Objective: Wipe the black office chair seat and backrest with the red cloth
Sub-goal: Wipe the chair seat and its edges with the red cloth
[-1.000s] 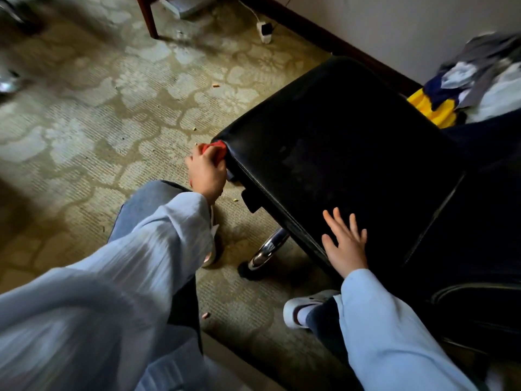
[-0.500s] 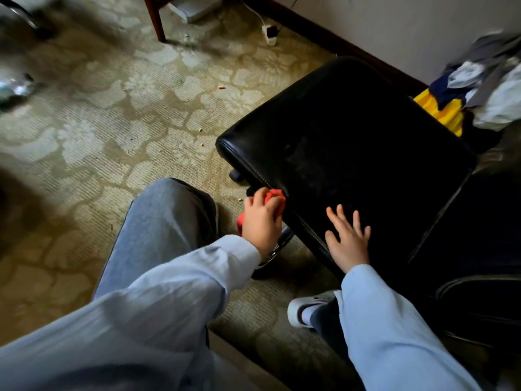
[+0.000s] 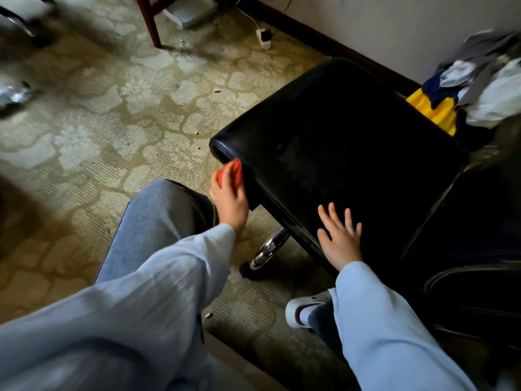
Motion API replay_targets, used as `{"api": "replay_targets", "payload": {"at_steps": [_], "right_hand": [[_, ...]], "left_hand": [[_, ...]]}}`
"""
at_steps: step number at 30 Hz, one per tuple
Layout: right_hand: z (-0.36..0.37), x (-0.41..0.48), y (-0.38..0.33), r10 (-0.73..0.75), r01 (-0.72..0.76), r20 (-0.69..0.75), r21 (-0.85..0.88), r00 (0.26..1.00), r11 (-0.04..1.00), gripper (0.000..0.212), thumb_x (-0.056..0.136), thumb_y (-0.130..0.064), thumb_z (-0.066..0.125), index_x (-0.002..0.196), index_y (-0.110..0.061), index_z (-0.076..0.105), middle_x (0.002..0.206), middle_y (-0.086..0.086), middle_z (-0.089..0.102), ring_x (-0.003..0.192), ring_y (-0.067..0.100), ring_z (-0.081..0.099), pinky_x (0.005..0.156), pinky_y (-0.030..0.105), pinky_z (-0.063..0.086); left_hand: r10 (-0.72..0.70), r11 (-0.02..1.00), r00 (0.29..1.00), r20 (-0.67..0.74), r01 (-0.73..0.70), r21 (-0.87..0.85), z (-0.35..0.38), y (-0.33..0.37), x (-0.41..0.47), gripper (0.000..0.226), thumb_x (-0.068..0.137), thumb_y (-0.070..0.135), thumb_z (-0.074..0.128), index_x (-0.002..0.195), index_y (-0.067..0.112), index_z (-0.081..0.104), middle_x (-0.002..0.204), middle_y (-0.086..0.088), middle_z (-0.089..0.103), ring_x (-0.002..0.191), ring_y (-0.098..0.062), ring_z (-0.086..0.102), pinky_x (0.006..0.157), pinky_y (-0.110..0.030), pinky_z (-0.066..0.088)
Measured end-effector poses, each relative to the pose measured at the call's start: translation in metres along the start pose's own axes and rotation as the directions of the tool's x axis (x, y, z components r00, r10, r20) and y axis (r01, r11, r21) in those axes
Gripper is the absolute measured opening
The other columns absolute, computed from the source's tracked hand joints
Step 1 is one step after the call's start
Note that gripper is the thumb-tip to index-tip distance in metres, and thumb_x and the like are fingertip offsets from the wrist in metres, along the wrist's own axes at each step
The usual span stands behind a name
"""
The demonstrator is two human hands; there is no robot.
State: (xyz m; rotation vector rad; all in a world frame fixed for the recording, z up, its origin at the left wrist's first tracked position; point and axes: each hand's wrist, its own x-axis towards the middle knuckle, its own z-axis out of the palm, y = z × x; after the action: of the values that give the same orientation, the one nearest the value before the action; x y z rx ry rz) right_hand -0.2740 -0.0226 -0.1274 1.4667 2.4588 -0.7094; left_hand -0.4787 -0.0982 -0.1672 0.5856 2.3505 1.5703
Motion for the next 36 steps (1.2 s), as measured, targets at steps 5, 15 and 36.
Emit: {"api": "replay_targets", "payload": {"at_steps": [5, 15, 36], "right_hand": [[0.001, 0.002, -0.009, 0.017, -0.017, 0.009, -0.001, 1.000, 1.000, 0.053, 0.100, -0.024, 0.033, 0.148, -0.033, 0.013, 0.158, -0.006, 0.002, 0.145, 0.023, -0.013, 0.113, 0.046, -0.011], [0.005, 0.012, -0.029, 0.069, -0.070, 0.021, 0.081, 0.997, 0.994, 0.059, 0.096, -0.018, 0.037, 0.149, -0.031, 0.013, 0.159, -0.006, 0.002, 0.145, 0.024, -0.012, 0.113, 0.048, -0.011], [0.020, -0.077, 0.006, 0.134, -0.129, 0.055, -0.095, 0.989, 0.987, 0.076, 0.093, -0.017, 0.043, 0.148, -0.034, -0.008, 0.157, -0.005, -0.017, 0.143, 0.030, -0.018, 0.115, 0.049, -0.003]], "left_hand": [[-0.060, 0.992, 0.998, -0.001, 0.060, -0.110, 0.026, -0.016, 0.020, 0.043, 0.088, 0.030, 0.044, 0.130, 0.025, 0.049, 0.134, -0.005, 0.039, 0.128, -0.024, 0.040, 0.110, -0.051, 0.030], [0.121, 0.990, 0.933, 0.340, -0.089, -0.107, 0.042, -0.012, -0.111, 0.053, 0.089, 0.000, 0.048, 0.138, 0.019, 0.041, 0.143, -0.006, 0.030, 0.137, -0.017, 0.025, 0.115, -0.031, 0.021], [0.025, 0.946, 0.985, 0.169, 0.031, -0.323, 0.048, -0.006, -0.094, 0.055, 0.087, -0.012, 0.040, 0.139, 0.003, 0.037, 0.144, -0.011, 0.025, 0.135, -0.011, 0.031, 0.114, -0.029, 0.027]]}}
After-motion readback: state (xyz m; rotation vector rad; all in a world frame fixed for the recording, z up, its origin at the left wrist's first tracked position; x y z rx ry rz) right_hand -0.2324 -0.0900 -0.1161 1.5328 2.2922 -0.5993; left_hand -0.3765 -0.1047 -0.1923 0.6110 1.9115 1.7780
